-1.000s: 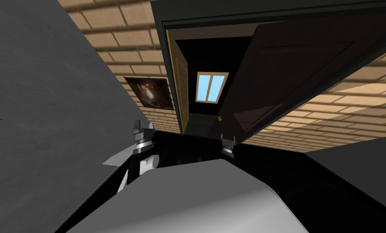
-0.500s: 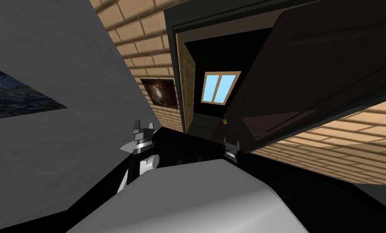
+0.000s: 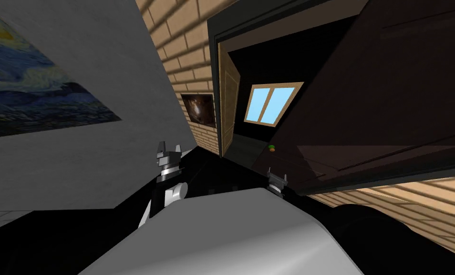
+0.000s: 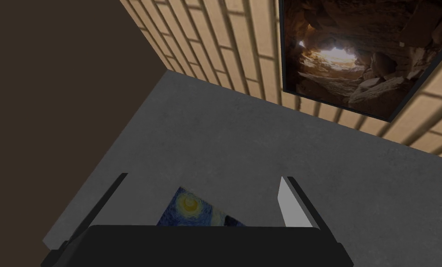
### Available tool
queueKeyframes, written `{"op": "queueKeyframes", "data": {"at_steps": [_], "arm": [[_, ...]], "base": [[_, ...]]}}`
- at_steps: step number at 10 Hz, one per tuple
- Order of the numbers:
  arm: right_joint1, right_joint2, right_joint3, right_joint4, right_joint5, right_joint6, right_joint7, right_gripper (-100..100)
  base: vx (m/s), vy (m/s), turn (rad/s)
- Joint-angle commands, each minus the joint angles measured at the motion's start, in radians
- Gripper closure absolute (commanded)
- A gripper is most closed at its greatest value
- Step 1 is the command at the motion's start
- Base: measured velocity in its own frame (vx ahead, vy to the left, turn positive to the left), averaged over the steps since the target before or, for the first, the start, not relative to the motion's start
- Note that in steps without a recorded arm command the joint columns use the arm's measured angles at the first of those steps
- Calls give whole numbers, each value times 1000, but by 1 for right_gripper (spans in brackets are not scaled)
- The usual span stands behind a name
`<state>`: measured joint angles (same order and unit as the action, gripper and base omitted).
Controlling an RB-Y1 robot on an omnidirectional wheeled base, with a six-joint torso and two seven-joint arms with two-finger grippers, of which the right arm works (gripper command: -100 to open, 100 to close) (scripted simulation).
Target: Push the door open
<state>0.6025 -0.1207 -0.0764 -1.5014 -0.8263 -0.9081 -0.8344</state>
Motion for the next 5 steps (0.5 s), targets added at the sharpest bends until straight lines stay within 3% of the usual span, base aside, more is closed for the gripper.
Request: {"op": "queueKeyframes", "data": {"at_steps": [1,4,5], "arm": [[9,-3,-4,31,-31,-23,-33,-100],[15,-5,-10,73,-76,-47,-70,-100],[18,-6,-15,100,-104,-63,-93,-100]], "base": [[-22,-120,292],[-29,-85,191],[-41,-102,393]]}}
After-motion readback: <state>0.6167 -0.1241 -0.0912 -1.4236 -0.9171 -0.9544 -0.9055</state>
